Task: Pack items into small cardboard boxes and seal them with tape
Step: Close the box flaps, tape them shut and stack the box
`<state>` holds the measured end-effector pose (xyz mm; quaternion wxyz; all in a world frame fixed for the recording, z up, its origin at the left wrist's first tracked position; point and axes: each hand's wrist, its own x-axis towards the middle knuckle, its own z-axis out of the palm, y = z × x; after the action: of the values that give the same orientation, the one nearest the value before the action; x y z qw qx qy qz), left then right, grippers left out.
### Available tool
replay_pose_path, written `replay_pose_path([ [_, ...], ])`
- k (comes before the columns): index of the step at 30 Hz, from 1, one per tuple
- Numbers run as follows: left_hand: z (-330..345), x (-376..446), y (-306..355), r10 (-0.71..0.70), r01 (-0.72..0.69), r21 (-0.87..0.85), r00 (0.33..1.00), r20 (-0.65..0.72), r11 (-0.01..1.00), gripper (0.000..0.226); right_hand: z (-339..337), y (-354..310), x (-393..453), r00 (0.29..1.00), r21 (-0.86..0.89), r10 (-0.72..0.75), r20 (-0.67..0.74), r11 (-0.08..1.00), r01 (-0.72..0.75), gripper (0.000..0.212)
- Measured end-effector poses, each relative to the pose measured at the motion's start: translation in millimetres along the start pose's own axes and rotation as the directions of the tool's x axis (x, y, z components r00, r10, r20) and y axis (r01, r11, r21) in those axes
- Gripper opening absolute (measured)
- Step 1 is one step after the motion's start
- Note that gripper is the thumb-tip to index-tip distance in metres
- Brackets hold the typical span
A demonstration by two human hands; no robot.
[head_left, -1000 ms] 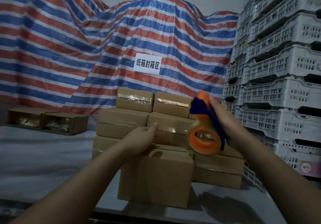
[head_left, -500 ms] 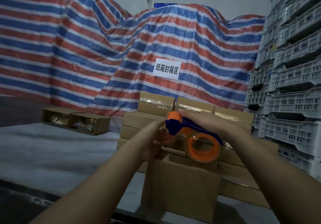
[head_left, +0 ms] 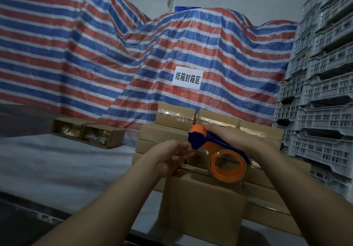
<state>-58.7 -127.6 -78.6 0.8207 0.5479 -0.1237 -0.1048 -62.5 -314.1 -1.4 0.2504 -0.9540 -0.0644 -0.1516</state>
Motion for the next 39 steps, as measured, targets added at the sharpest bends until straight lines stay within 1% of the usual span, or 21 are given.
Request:
replay_pose_path([
  [5,6,-4,-1,0.040,-0.035,0.073,0.996,-0.078,0.997,0.011,-2,-4,4,0.999,-0.030,0.008,0.033,1.000,-0.007,0.091],
  [8,8,-5,-1,0.041,-0.029,0.137,0.995,-0.087,0.990,0.016,-6,-4,9,0.996,-0.042,0.021,0.092,0.999,-0.017,0.082],
  [10,6,-5,-2,0.051,-0.037,0.135,0.993,-0.102,0.990,0.016,-9,-4,12,0.987,-0.070,0.036,0.155,0.997,-0.025,0.076],
  [13,1,-1,-6,0.066,-0.056,0.066,0.985,-0.161,0.996,0.018,-22,1,11,0.975,-0.091,0.066,0.214,0.995,-0.048,0.070],
  [15,0,2,-9,0.064,-0.053,0.050,0.967,-0.246,0.997,0.013,-35,12,6,0.977,-0.118,0.077,0.197,0.992,-0.054,0.066],
  [17,-2,7,-11,0.065,-0.078,-0.029,0.949,-0.308,0.997,0.015,-43,24,2,0.981,-0.143,0.094,0.167,0.987,-0.071,0.066],
  [21,-5,9,-15,0.050,-0.127,-0.216,0.943,-0.330,0.968,0.015,-34,36,5,0.973,-0.155,0.110,0.203,0.985,-0.079,0.071],
  [23,-5,11,-15,0.044,-0.137,-0.252,0.938,-0.344,0.958,0.014,-28,33,9,0.979,-0.202,0.106,0.172,0.977,-0.070,0.069],
  [25,-6,11,-14,0.030,-0.124,-0.240,0.931,-0.363,0.963,0.014,-27,30,10,0.979,-0.240,0.115,0.167,0.968,-0.073,0.066],
  [26,-7,11,-14,0.048,-0.123,-0.171,0.920,-0.388,0.978,0.017,-27,29,11,0.976,-0.257,0.125,0.179,0.964,-0.076,0.066],
  [28,-14,12,-16,0.182,-0.157,0.095,0.892,-0.414,0.983,0.019,-27,29,13,0.971,-0.290,0.140,0.196,0.954,-0.079,0.067],
  [30,-22,12,-17,0.312,-0.196,0.306,0.865,-0.394,0.932,0.022,-25,27,16,0.970,-0.322,0.150,0.193,0.943,-0.082,0.067],
  [31,-25,11,-18,0.352,-0.203,0.378,0.854,-0.382,0.903,0.025,-24,25,17,0.968,-0.339,0.155,0.197,0.938,-0.081,0.066],
  [34,-31,10,-17,0.419,-0.192,0.523,0.834,-0.359,0.830,0.029,-19,14,22,0.954,-0.407,0.184,0.236,0.910,-0.075,0.063],
  [37,-37,7,-19,0.445,-0.156,0.608,0.820,-0.359,0.778,0.032,-12,6,29,0.942,-0.468,0.213,0.259,0.881,-0.070,0.058],
  [39,-41,6,-20,0.460,-0.140,0.657,0.819,-0.343,0.740,0.032,-9,5,32,0.938,-0.473,0.222,0.267,0.878,-0.074,0.057],
])
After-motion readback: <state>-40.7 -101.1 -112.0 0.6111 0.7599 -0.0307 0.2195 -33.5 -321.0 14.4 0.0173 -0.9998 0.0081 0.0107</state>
